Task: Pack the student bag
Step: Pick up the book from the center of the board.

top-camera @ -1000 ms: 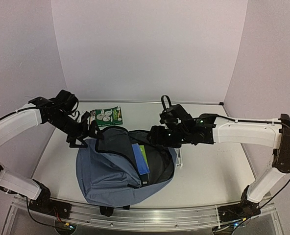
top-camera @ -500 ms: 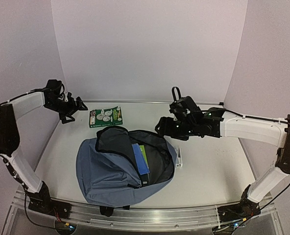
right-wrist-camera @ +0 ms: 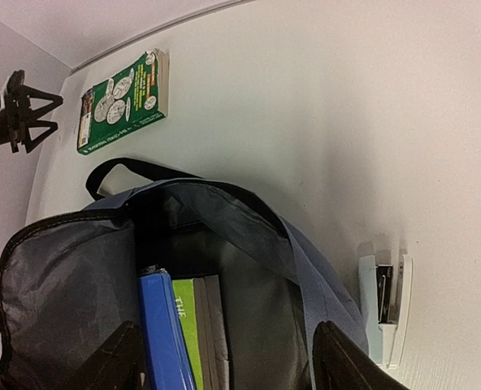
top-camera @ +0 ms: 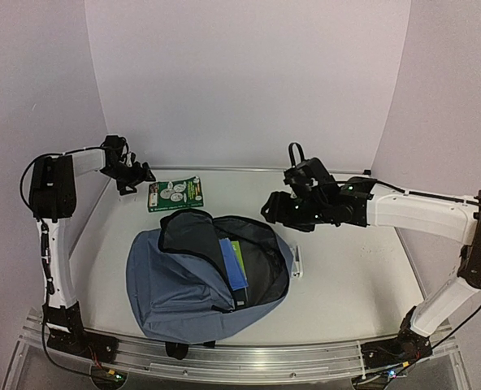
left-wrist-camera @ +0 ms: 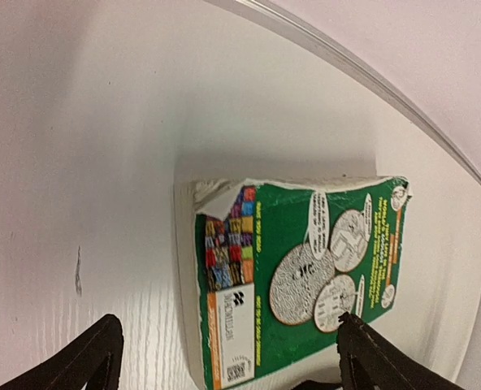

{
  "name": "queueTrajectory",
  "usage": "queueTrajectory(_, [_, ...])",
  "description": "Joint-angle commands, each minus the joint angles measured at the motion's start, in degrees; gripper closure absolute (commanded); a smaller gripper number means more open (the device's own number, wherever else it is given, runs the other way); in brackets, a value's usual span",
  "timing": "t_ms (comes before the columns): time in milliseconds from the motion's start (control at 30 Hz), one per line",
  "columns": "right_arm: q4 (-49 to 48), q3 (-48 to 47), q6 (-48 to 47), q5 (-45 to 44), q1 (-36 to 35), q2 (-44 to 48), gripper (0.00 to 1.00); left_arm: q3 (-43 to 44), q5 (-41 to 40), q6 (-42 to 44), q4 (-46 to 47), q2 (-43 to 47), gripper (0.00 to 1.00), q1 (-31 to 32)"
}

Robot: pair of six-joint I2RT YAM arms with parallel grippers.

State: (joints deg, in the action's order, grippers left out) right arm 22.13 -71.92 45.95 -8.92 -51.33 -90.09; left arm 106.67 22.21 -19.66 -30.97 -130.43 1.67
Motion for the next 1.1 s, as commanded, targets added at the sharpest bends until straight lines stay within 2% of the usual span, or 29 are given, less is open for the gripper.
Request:
queueTrajectory(0, [0.2,-2.5,1.3,0.7,0.2,-1.8,0.37,8.1,0.5,3.8,0.3,-5.7,0.09,0.1])
queueTrajectory(300, [0.1,-2.2,2.4,1.2,0.2,-1.8,0.41,16.8,4.1,5.4,-0.9,-12.7,0.08,0.3])
queueTrajectory(533, [0.1,-1.7,2.7,1.5,0.2,-1.3,0.42,19.5,5.9,8.2,-1.8,-15.6,0.14,0.7])
queueTrajectory(600, [0.1,-1.5,2.8,1.6,0.2,-1.1,0.43,19.9,7.1,8.5,-1.7,-16.1,0.19,0.9])
queueTrajectory(767, [0.0,-0.9,3.0,1.7,0.2,-0.7,0.44,19.7,8.0,9.6,-1.8,-16.5,0.38,2.0])
queueTrajectory(967, [-0.1,0.0,3.0,1.4,0.2,0.3,0.45,16.9,2.0,9.2,-1.2,-15.0,0.65,3.9])
queueTrajectory(1067, [-0.1,0.3,3.1,1.2,0.2,0.7,0.45,14.9,0.2,9.3,-0.4,-14.0,0.74,5.2])
